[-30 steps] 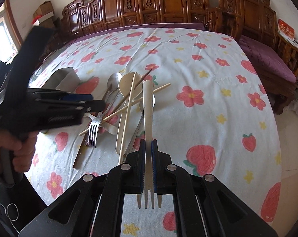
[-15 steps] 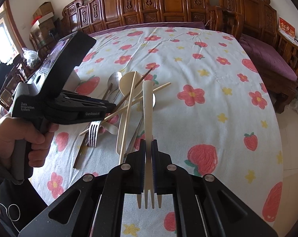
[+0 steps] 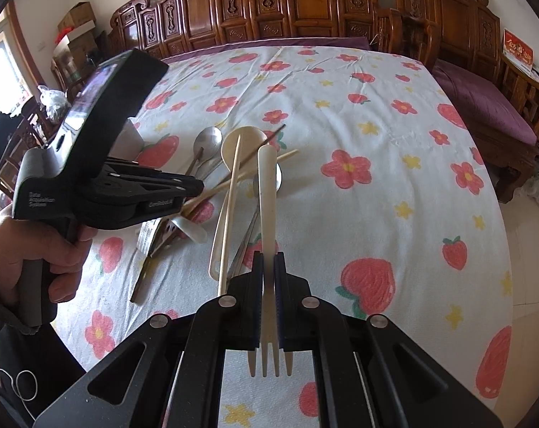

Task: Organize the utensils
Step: 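Grasp the metal fork with the left tool while the right tool holds the white fork, then carry both forks to the metal tray while the left tool releases its metal fork inside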

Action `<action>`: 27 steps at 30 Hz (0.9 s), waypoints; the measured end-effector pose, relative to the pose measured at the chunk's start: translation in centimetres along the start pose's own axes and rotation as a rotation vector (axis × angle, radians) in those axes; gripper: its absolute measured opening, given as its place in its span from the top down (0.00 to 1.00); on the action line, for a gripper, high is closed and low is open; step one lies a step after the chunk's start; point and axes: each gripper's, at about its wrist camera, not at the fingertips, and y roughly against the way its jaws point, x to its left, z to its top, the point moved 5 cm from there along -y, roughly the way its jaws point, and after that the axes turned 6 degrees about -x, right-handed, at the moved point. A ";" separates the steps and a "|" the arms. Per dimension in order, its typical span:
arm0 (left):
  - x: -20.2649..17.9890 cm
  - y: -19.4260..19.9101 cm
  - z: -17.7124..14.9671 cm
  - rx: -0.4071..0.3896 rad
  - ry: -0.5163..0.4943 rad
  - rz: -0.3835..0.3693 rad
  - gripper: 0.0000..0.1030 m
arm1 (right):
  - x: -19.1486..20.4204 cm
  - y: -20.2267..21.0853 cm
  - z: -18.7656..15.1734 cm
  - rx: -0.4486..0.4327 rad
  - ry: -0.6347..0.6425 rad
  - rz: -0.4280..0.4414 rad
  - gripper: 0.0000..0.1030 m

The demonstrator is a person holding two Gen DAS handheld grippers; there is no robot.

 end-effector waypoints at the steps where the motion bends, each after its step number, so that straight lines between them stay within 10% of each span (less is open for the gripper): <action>1: 0.0 0.4 0.1 -0.010 0.001 -0.005 0.94 | 0.0 0.0 0.0 0.000 0.001 0.000 0.93; 27: 2.4 8.5 1.0 -0.193 -0.021 -0.007 0.94 | 0.0 0.4 0.5 -0.035 -0.016 -0.002 0.93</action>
